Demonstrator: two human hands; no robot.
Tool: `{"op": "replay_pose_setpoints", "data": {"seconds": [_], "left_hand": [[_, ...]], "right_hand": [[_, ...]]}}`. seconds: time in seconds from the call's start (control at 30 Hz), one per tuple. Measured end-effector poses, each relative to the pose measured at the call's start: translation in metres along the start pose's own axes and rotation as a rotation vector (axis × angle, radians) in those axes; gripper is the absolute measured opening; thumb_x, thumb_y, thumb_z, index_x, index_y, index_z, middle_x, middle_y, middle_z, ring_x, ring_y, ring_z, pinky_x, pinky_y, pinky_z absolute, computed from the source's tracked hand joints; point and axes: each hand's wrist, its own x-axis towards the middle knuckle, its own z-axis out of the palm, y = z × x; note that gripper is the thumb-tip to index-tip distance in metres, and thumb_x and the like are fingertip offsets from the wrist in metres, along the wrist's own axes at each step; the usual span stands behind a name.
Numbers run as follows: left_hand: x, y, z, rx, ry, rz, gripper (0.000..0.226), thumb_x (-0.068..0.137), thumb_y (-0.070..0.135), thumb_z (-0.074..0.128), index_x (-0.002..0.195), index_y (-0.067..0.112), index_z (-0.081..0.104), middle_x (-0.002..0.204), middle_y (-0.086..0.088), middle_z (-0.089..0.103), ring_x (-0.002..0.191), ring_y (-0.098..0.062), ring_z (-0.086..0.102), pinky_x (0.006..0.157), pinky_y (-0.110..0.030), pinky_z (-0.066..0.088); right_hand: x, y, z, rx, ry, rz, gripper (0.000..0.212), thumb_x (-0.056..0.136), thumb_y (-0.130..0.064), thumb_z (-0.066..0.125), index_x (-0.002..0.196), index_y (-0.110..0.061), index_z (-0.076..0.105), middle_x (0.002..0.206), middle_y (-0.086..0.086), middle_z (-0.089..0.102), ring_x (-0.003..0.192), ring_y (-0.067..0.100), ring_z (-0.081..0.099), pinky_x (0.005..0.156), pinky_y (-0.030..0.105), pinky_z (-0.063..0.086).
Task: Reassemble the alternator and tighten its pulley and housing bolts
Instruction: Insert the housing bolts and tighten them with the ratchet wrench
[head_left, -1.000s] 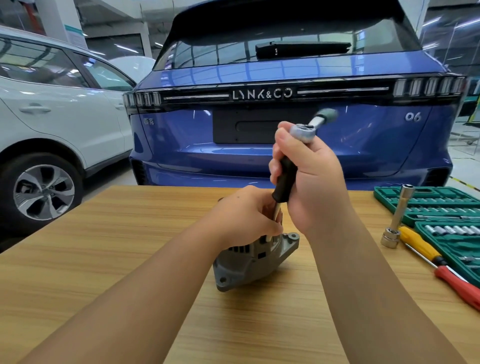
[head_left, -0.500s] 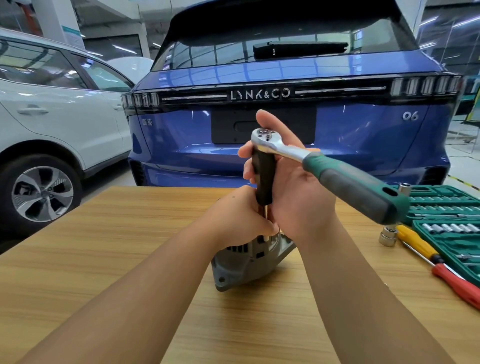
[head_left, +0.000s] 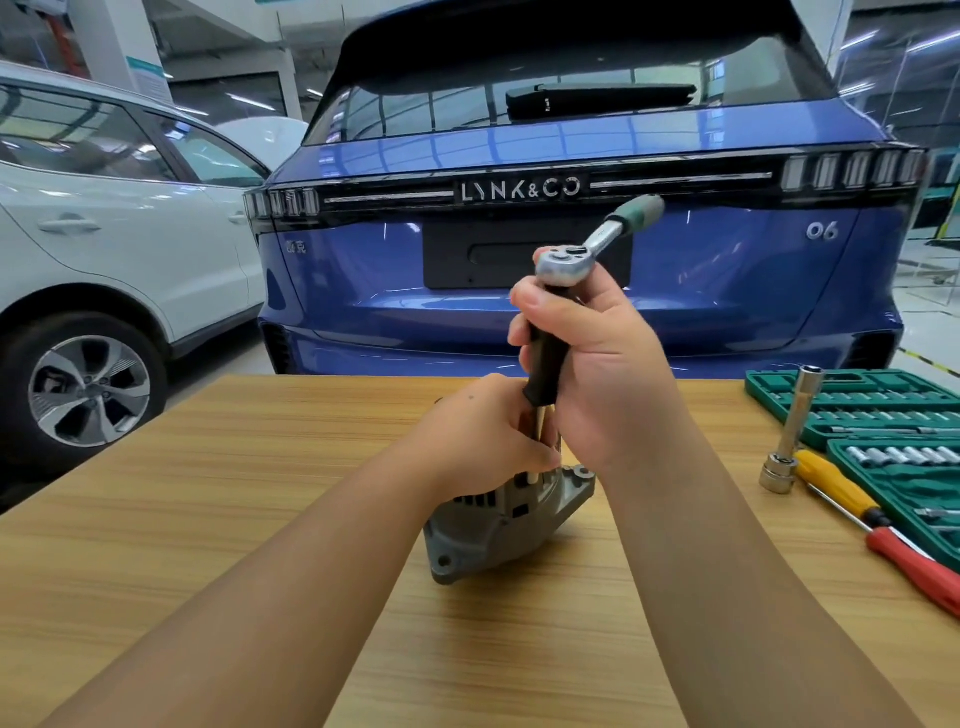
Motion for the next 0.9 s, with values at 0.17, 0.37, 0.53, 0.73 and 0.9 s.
{"op": "replay_pose_setpoints", "data": {"seconds": [0.17,0.37,0.53,0.73,0.9], "left_hand": [[-0.003,0.001,0.0,-0.012,0.014,-0.003,0.005,0.089,0.027,0.073,0.087,0.024,0.07,0.083,0.0,0.074,0.074,-0.015,0.067,0.061,-0.024,0.048],[-0.004,0.001,-0.002,-0.017,0.015,0.014,0.012,0.089,0.028,0.073,0.079,0.028,0.067,0.077,0.004,0.073,0.071,-0.009,0.066,0.062,-0.03,0.052],[-0.002,0.001,0.0,-0.03,0.007,-0.01,0.01,0.089,0.03,0.076,0.096,0.025,0.07,0.093,-0.001,0.075,0.086,-0.019,0.07,0.077,-0.035,0.058],[-0.001,-0.001,0.003,-0.033,0.01,-0.004,0.014,0.088,0.032,0.077,0.099,0.029,0.069,0.091,0.007,0.074,0.083,-0.009,0.069,0.077,-0.034,0.059],[0.0,0.003,0.003,-0.001,-0.025,-0.015,0.014,0.092,0.032,0.073,0.105,0.028,0.069,0.093,0.006,0.074,0.085,-0.013,0.07,0.084,-0.04,0.062]], "right_hand": [[-0.005,0.012,0.011,-0.053,0.056,-0.227,0.036,0.094,0.01,0.058,0.111,-0.023,0.057,0.099,0.004,0.066,0.084,0.018,0.061,0.068,0.019,0.051],[-0.008,0.013,0.009,-0.295,-0.015,-0.385,0.036,0.095,0.0,0.055,0.118,-0.028,0.056,0.101,0.009,0.064,0.08,0.021,0.058,0.07,0.029,0.052],[0.01,-0.007,0.005,-0.078,-0.094,-0.084,0.05,0.07,-0.033,0.064,0.118,-0.028,0.053,0.082,0.005,0.066,0.061,0.024,0.054,0.062,0.036,0.04],[-0.003,0.003,0.008,-0.088,0.117,-0.139,0.037,0.091,-0.032,0.069,0.123,-0.016,0.057,0.073,-0.001,0.06,0.063,0.015,0.051,0.058,0.025,0.046],[-0.003,-0.001,0.004,-0.153,0.165,-0.076,0.01,0.092,-0.019,0.072,0.099,-0.014,0.067,0.064,-0.005,0.054,0.059,0.01,0.047,0.061,0.026,0.042]]}}
